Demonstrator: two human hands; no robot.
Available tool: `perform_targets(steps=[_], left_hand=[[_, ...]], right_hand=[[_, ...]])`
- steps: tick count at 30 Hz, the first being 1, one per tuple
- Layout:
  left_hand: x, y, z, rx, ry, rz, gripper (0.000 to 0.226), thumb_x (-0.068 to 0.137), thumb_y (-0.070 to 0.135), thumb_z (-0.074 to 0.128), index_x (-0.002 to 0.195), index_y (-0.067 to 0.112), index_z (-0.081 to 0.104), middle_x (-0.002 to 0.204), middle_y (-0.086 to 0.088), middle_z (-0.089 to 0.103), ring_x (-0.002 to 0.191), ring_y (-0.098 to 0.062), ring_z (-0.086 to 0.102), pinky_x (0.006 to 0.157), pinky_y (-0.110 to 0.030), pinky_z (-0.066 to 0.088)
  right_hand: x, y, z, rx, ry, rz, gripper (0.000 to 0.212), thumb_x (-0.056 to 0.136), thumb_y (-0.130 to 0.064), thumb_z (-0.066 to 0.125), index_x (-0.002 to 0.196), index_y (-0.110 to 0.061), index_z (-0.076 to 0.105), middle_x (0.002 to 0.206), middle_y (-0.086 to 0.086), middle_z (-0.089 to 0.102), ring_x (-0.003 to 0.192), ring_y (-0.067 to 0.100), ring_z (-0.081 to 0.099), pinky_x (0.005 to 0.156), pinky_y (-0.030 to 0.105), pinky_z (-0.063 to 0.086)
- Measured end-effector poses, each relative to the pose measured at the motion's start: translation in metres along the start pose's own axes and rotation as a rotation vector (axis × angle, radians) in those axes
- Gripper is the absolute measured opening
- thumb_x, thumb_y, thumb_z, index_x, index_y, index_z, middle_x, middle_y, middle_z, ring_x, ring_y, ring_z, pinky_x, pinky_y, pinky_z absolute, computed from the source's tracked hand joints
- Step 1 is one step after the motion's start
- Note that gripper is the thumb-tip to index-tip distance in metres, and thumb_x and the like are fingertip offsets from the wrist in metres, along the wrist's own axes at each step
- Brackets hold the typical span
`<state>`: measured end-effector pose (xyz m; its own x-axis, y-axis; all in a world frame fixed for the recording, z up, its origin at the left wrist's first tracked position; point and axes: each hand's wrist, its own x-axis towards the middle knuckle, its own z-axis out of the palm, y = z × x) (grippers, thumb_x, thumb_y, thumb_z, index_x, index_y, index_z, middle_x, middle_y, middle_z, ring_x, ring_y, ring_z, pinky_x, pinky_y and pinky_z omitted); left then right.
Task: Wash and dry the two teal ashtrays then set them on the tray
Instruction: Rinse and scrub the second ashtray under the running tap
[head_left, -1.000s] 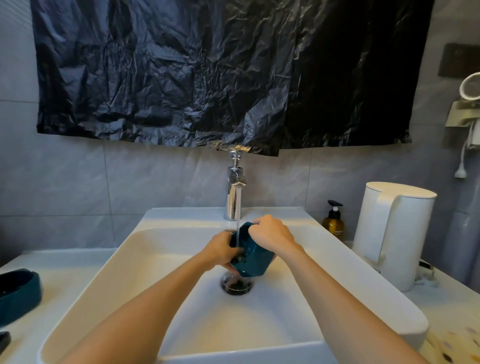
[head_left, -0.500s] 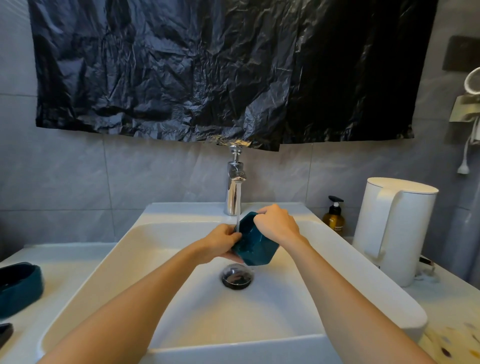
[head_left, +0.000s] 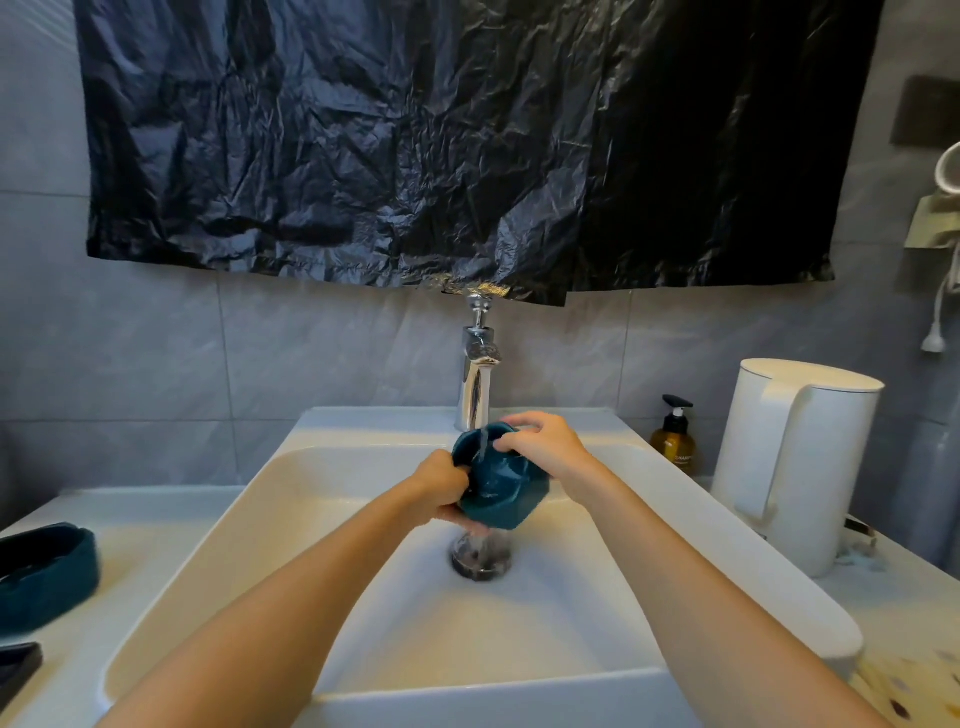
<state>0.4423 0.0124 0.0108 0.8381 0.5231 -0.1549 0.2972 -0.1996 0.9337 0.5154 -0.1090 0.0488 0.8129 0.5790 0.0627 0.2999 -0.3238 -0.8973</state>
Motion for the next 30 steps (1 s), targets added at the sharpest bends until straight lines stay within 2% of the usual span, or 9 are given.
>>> perform_targets(steps=[4, 6, 8, 11, 14, 20, 24, 27, 30], left_hand=[[-0.002, 0.005, -0.008, -0.285, -0.089, -0.146, 0.029, 0.097, -0.003, 0.040, 0.125, 0.001, 0.049, 0.120, -0.019, 0.060, 0.080, -0.031, 0.071, 0.052, -0.029, 0.059], [-0.004, 0.005, -0.012, -0.319, -0.167, -0.194, 0.029, 0.097, -0.002, 0.042, 0.124, 0.002, 0.051, 0.117, -0.018, 0.063, 0.082, -0.030, 0.072, 0.052, -0.026, 0.058], [-0.008, 0.006, -0.009, -0.200, -0.186, -0.194, 0.027, 0.097, 0.001, 0.046, 0.123, 0.005, 0.052, 0.114, -0.016, 0.065, 0.083, -0.027, 0.072, 0.055, -0.025, 0.059], [-0.003, 0.001, -0.002, 0.143, -0.065, -0.038, 0.026, 0.095, 0.001, 0.048, 0.119, 0.009, 0.052, 0.107, -0.014, 0.067, 0.080, -0.025, 0.072, 0.062, -0.029, 0.060], [0.000, -0.008, 0.000, 0.253, -0.013, 0.039, 0.019, 0.092, 0.003, 0.055, 0.110, 0.011, 0.053, 0.106, -0.012, 0.065, 0.083, -0.027, 0.072, 0.066, -0.031, 0.060], [-0.002, -0.010, 0.002, 0.438, 0.066, 0.184, 0.022, 0.096, 0.030, 0.053, 0.104, 0.010, 0.055, 0.097, -0.008, 0.063, 0.071, -0.018, 0.064, 0.054, -0.019, 0.054], [-0.005, -0.008, 0.003, 0.342, 0.012, 0.188, 0.029, 0.100, 0.037, 0.041, 0.102, 0.009, 0.051, 0.099, -0.012, 0.063, 0.062, -0.019, 0.066, 0.054, -0.023, 0.056], [-0.003, -0.005, 0.004, 0.332, -0.022, 0.211, 0.028, 0.104, 0.029, 0.032, 0.108, 0.008, 0.050, 0.105, -0.014, 0.062, 0.081, -0.022, 0.064, 0.060, -0.022, 0.054], [-0.003, -0.001, -0.002, 0.138, -0.143, 0.180, 0.021, 0.101, 0.006, 0.034, 0.117, 0.010, 0.047, 0.111, -0.012, 0.061, 0.096, -0.023, 0.062, 0.069, -0.026, 0.057]], right_hand=[[-0.006, 0.002, 0.008, 0.072, -0.163, 0.061, 0.053, 0.085, -0.004, 0.048, 0.127, -0.035, 0.041, 0.119, 0.001, 0.053, 0.109, 0.028, 0.055, 0.075, 0.044, 0.058], [-0.005, 0.004, 0.014, 0.043, -0.116, 0.022, 0.057, 0.086, -0.001, 0.037, 0.132, -0.035, 0.038, 0.126, 0.004, 0.051, 0.111, 0.029, 0.052, 0.085, 0.049, 0.055], [-0.007, 0.003, 0.014, -0.071, -0.023, -0.006, 0.053, 0.089, -0.006, 0.032, 0.133, -0.035, 0.038, 0.126, 0.006, 0.052, 0.107, 0.030, 0.052, 0.083, 0.045, 0.056], [-0.013, 0.001, 0.011, -0.293, 0.022, -0.009, 0.042, 0.090, -0.017, 0.035, 0.125, -0.036, 0.046, 0.115, 0.007, 0.055, 0.092, 0.030, 0.056, 0.060, 0.036, 0.059], [-0.017, -0.001, 0.008, -0.447, 0.010, -0.052, 0.040, 0.085, -0.022, 0.041, 0.121, -0.038, 0.052, 0.112, 0.006, 0.060, 0.082, 0.027, 0.059, 0.056, 0.032, 0.059], [-0.018, -0.005, -0.002, -0.560, -0.049, -0.133, 0.046, 0.081, -0.021, 0.042, 0.120, -0.041, 0.056, 0.097, 0.002, 0.057, 0.071, 0.021, 0.054, 0.044, 0.025, 0.046], [-0.018, -0.007, -0.004, -0.564, -0.025, -0.159, 0.043, 0.082, -0.022, 0.043, 0.117, -0.043, 0.057, 0.098, 0.000, 0.057, 0.079, 0.024, 0.054, 0.053, 0.029, 0.048], [-0.016, -0.007, -0.006, -0.568, 0.006, -0.178, 0.043, 0.084, -0.022, 0.043, 0.119, -0.043, 0.057, 0.102, 0.000, 0.057, 0.087, 0.026, 0.053, 0.064, 0.033, 0.048], [-0.014, -0.006, -0.007, -0.566, 0.003, -0.194, 0.043, 0.084, -0.020, 0.042, 0.118, -0.042, 0.057, 0.102, 0.001, 0.058, 0.088, 0.027, 0.053, 0.066, 0.033, 0.048]])
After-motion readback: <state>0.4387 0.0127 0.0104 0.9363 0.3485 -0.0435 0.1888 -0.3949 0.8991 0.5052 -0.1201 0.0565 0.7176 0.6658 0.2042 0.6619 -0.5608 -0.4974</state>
